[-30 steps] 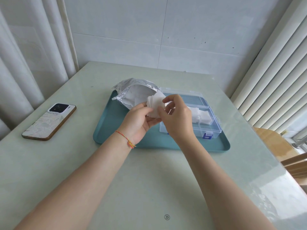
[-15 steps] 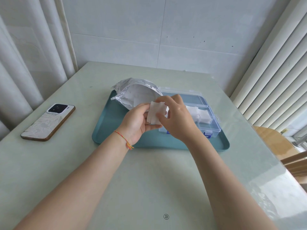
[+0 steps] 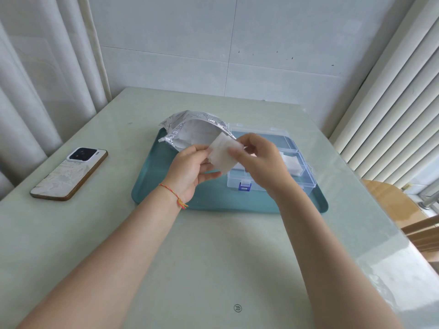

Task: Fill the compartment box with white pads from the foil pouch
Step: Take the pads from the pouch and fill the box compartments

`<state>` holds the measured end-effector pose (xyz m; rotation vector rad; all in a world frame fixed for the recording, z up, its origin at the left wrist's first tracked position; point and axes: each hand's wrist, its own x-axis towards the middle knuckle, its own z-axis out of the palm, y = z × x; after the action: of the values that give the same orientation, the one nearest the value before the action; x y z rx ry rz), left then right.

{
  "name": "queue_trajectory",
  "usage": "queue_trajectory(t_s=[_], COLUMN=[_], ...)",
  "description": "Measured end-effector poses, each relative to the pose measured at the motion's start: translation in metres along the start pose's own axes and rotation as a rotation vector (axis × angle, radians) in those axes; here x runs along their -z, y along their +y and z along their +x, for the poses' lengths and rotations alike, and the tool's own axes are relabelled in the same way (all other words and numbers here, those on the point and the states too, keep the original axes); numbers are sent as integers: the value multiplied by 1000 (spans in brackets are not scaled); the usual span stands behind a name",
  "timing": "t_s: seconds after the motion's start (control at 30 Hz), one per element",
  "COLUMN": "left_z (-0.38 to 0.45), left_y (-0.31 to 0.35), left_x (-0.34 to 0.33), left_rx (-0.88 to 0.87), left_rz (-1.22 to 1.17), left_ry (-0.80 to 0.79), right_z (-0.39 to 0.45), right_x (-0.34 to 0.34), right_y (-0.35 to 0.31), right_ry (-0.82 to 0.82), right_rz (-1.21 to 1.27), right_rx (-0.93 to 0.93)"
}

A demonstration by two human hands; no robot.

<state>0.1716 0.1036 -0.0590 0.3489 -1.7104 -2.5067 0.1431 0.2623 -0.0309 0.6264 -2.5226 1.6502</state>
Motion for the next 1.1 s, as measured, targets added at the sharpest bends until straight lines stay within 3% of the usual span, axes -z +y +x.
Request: queue_trajectory(t_s=[0.1,0.27,0.43,0.6,0.87,0.97,1.1], left_z=[-2,-7,-8,-10,-7,-3,-1], left_y=[1,1,6,8,4,6,13], left_x=[0,-3,-2,0,-6,-6,-10], left_rx=[-5,12,112,256,280,313,342], left_rz=[-4,16,-58,-101,-161,-126,-114], left_ry=[-27,-168,-211,-477,-429,-433,-425], right_z=[1,3,4,-1,-11,-12,-12], right_x=[6,5,9,7,-10,-17,-16], right_y=[-1,5,8,-1,-5,-3,-5], right_ry=[-58,-68,-40,-234,-291,-290,-249], right_rz=[264,278,236,300,-206,-524,-607], right_rx=[-91,-141,-158,-103,120,218,283])
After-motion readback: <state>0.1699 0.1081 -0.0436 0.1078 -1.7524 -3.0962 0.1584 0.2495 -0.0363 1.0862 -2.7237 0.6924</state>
